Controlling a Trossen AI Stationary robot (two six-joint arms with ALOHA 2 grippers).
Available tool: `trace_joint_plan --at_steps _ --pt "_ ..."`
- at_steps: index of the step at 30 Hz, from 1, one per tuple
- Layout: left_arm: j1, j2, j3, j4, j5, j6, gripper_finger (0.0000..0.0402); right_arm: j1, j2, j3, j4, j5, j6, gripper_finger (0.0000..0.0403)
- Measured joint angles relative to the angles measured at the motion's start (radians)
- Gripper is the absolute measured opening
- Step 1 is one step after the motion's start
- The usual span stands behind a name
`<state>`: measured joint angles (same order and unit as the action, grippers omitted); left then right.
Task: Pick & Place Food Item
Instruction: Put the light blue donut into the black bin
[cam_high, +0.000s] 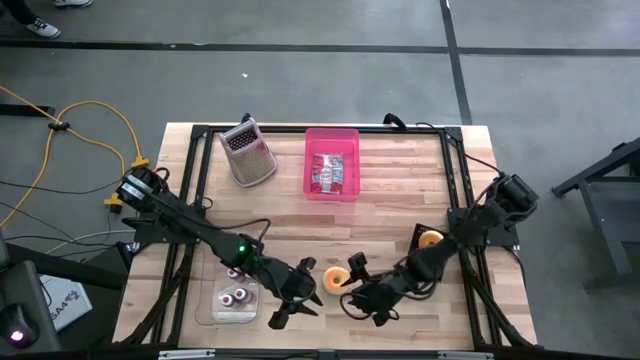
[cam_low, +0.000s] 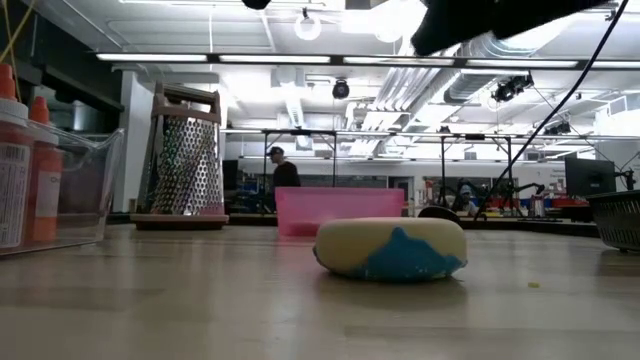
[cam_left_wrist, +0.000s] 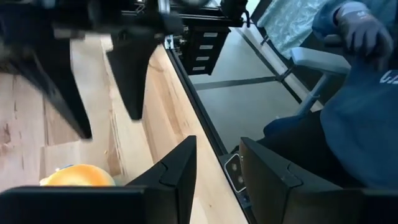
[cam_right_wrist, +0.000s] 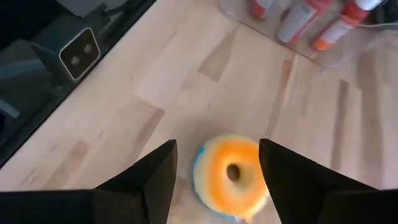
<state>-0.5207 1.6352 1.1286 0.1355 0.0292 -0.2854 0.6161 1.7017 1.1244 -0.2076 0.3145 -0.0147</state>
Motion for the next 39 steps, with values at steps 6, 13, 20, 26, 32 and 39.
trace_joint_plan --at_steps 6,13,20,26,32,39 --pt "-0.021 0.0 0.0 0.0 0.0 -0.001 0.0118 -0.042 0.089 0.0 0.063 -0.067 -0.016 0.0215" --pt "-0.047 0.0 0.0 0.0 0.0 -0.003 0.0118 -0.075 0.144 0.0 0.072 -0.102 0.003 0.0215" --pt "-0.054 0.0 0.0 -0.001 0.0 -0.007 0.0118 -0.088 0.198 0.0 0.13 -0.142 0.019 0.0215" --pt "-0.054 0.0 0.0 -0.001 0.001 -0.009 0.0118 -0.093 0.214 0.001 0.138 -0.13 0.023 0.0215" --pt "-0.054 0.0 0.0 -0.002 0.001 -0.01 0.0118 -0.106 0.219 0.0 0.104 -0.122 0.09 0.0215" --pt "-0.054 0.0 0.0 -0.002 0.001 -0.01 0.0118 -0.108 0.221 0.0 0.082 -0.115 0.126 0.0215"
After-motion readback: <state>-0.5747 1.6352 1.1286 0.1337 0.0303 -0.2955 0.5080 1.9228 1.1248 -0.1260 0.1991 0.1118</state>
